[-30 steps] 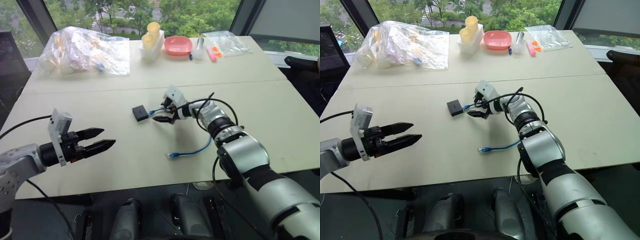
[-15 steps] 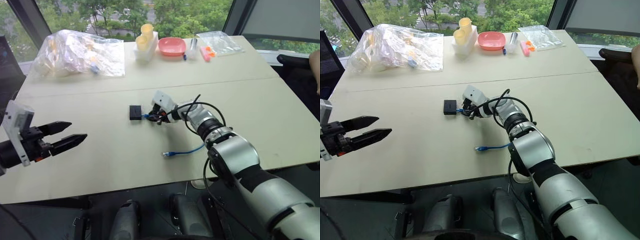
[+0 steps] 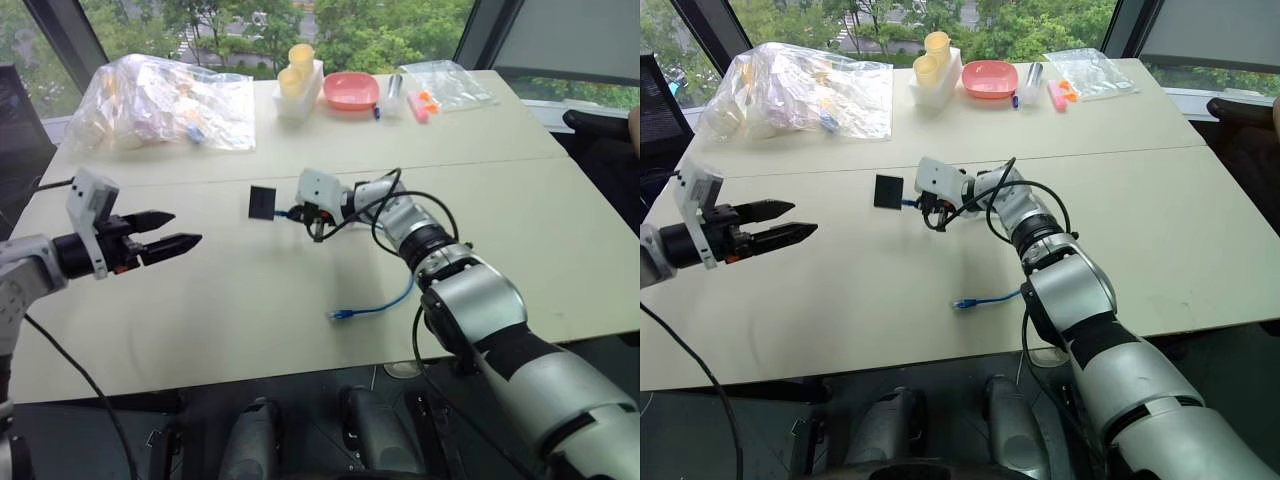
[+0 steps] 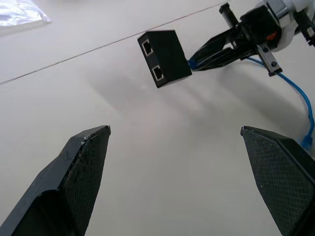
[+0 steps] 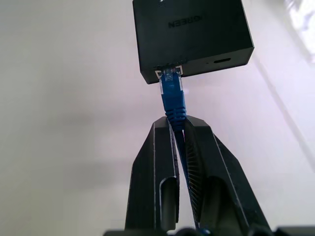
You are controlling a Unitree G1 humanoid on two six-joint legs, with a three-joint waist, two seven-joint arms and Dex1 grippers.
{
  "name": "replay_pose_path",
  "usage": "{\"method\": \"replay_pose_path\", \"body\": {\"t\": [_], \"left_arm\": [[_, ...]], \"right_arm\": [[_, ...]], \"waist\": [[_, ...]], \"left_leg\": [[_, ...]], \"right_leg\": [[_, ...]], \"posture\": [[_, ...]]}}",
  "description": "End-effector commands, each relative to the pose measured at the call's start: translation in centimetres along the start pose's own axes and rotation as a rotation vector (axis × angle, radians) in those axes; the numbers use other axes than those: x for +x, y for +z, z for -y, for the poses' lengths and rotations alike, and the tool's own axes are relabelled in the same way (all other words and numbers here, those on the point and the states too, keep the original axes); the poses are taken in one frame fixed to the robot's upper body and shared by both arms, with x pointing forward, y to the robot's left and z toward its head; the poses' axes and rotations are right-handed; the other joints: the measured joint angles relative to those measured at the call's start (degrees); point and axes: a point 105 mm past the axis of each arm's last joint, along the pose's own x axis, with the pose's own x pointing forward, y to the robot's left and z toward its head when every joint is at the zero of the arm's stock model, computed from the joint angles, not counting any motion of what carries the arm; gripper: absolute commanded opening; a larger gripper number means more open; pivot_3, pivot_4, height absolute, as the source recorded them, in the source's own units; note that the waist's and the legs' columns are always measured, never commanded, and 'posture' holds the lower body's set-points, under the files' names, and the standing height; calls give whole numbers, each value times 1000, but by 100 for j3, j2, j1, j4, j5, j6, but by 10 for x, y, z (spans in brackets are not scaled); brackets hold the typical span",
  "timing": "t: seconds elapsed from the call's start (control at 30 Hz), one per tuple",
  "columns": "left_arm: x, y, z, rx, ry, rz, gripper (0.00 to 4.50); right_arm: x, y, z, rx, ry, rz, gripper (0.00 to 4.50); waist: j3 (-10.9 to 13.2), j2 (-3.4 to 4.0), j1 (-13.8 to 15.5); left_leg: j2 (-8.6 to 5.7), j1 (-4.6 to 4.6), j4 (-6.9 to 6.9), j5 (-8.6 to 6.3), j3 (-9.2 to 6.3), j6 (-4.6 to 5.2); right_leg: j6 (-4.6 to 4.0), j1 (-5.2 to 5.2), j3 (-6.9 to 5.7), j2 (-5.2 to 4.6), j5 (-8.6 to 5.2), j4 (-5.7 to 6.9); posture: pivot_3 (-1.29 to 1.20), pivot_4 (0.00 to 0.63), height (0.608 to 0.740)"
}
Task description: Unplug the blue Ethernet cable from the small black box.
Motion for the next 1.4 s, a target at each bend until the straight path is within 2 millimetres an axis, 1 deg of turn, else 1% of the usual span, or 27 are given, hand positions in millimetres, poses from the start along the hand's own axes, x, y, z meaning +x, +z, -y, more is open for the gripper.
{"method": "replay_pose_path", "body": {"t": [0.03,0.1,0.17,0.3,0.4,0.53,0.7,0.8,0.9,1.03,1.13,1.2,1.27,1.4], "left_arm": [[22,32,15,-21,-203,130,4500],[31,48,21,-96,-321,212,4500],[39,58,22,-153,-388,262,4500],[71,58,14,-167,-399,240,4500],[102,56,16,-150,-421,218,4500],[124,57,18,-127,-449,215,4500],[144,65,30,-136,-517,236,4500],[149,67,34,-126,-539,233,4500],[155,72,43,-129,-585,241,4500],[161,71,48,-124,-609,230,4500],[164,72,51,-133,-623,233,3654],[164,72,51,-133,-624,234,2953],[165,71,52,-136,-634,230,2349],[167,70,55,-142,-650,226,890]], "right_arm": [[-34,23,22,-181,-100,114,80],[-48,23,22,-213,-134,140,80],[-59,22,19,-229,-156,154,80],[-77,19,9,-263,-188,152,80],[-94,24,5,-285,-245,145,80],[-110,26,5,-294,-308,109,80],[-121,27,0,-291,-340,82,80],[-123,26,-2,-287,-346,69,80],[-124,21,-4,-294,-349,35,80],[-123,21,-7,-290,-349,33,80],[-122,19,-9,-297,-345,23,0],[-122,19,-9,-298,-345,22,0],[-122,20,-10,-301,-345,23,0],[-121,23,-11,-312,-345,24,0]], "waist": [[2,1,157],[1,0,169],[0,-3,167],[0,-2,148],[0,-2,162],[1,-3,136],[1,-3,170],[1,-3,156],[1,-4,169],[1,-5,170],[1,-5,163],[1,-5,157],[2,-5,161],[2,-5,173]], "left_leg": [[-3,-6,1,0,-6,0],[-7,-14,15,1,-14,-1],[-11,-14,19,1,-10,0],[-11,-6,20,2,-11,1],[-10,-3,19,2,-13,2],[-10,-3,25,2,-11,3],[-10,-4,24,1,-11,4],[-12,-6,24,2,-9,4],[-12,-6,24,1,-11,4],[-13,-8,25,2,-11,4],[-12,-8,24,1,-11,4],[-12,-8,24,1,-12,4],[-12,-8,24,1,-13,5],[-12,-8,25,1,-12,4]], "right_leg": [[1,1,-3,0,-1,0],[8,3,-11,5,0,0],[11,7,-7,4,0,-1],[18,10,-6,8,-2,8],[22,9,-5,15,-5,16],[24,7,-2,16,-7,17],[26,7,1,17,-8,16],[26,7,3,15,-9,12],[26,8,2,15,-9,12],[26,8,2,15,-9,9],[27,8,2,15,-9,10],[27,8,2,15,-9,10],[27,8,2,16,-9,10],[27,8,2,15,-9,10]], "posture": [[0,150,740],[0,150,740],[0,150,740],[0,150,740],[0,150,740],[0,150,740],[0,150,740],[0,150,740],[0,150,740],[0,150,740],[0,150,740],[0,150,740],[0,150,740],[0,150,740]]}}
